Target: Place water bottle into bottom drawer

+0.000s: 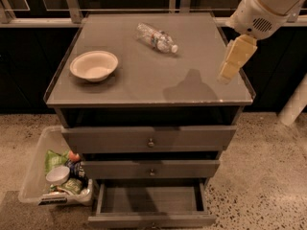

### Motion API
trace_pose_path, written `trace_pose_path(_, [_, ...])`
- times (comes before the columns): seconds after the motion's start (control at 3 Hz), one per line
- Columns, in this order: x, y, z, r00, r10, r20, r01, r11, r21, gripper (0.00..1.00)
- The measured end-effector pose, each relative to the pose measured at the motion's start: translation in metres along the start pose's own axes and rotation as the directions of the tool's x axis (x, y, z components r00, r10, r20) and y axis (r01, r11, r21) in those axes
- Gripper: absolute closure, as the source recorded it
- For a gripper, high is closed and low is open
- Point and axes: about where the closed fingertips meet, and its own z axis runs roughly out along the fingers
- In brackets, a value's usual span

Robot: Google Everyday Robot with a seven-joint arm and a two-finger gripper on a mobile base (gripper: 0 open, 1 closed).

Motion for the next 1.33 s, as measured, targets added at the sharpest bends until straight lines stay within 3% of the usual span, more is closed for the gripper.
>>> trace_pose_path(0.33, [0.006, -0.052, -0.004, 0.996, 0.080, 0.030, -0.083, 0.9910, 0.105, 0.00])
trace_pose_path(0.67, [-0.005, -0.098, -0.003, 0.990, 0.112, 0.088, -0.126, 0.9787, 0.162, 0.00])
trace_pose_path(1.0, [-0.022, -0.131, 0.010, 0.984, 0.119, 0.134, -0.142, 0.9737, 0.178, 0.00])
trace_pose_path(1.33, [-0.024, -0.138, 0.005, 0.982, 0.116, 0.146, -0.143, 0.9706, 0.193, 0.00])
